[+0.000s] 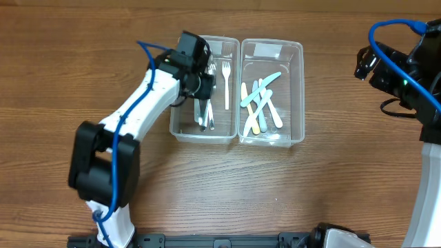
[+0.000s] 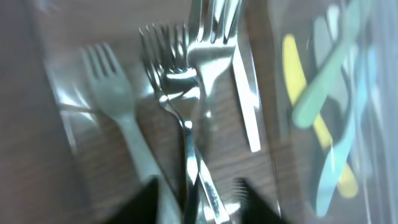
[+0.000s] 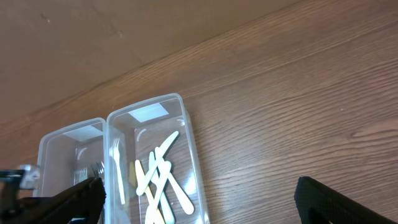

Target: Pack container

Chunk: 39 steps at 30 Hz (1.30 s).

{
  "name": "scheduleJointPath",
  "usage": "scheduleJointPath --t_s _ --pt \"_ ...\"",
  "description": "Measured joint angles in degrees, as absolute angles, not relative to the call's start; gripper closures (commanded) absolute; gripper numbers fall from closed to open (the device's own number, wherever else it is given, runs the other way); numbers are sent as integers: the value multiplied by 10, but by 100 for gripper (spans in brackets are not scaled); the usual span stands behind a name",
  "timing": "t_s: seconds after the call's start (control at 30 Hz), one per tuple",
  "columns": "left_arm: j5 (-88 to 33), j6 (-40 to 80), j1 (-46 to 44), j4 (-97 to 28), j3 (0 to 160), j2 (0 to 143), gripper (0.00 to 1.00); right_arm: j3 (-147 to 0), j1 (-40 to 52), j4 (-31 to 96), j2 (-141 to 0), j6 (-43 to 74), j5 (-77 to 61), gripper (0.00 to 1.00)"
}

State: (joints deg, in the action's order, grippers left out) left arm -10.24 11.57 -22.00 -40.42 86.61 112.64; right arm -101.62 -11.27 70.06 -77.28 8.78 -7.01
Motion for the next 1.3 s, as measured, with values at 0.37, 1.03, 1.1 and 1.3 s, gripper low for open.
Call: scheduleJointPath --t_s 0.37,1.03,1.1,1.3 --pt "-62 113 -183 -676 1076 1082 0 -1016 -113 701 -773 88 -70 0" --pt "170 142 -55 -949 1166 949 0 -1016 -112 701 -773 88 -70 0" --pt "175 148 -42 -948 1166 949 0 -1016 -112 701 -773 88 -70 0" --pt "178 151 -37 -948 1166 949 0 -1016 -112 701 -773 88 -70 0"
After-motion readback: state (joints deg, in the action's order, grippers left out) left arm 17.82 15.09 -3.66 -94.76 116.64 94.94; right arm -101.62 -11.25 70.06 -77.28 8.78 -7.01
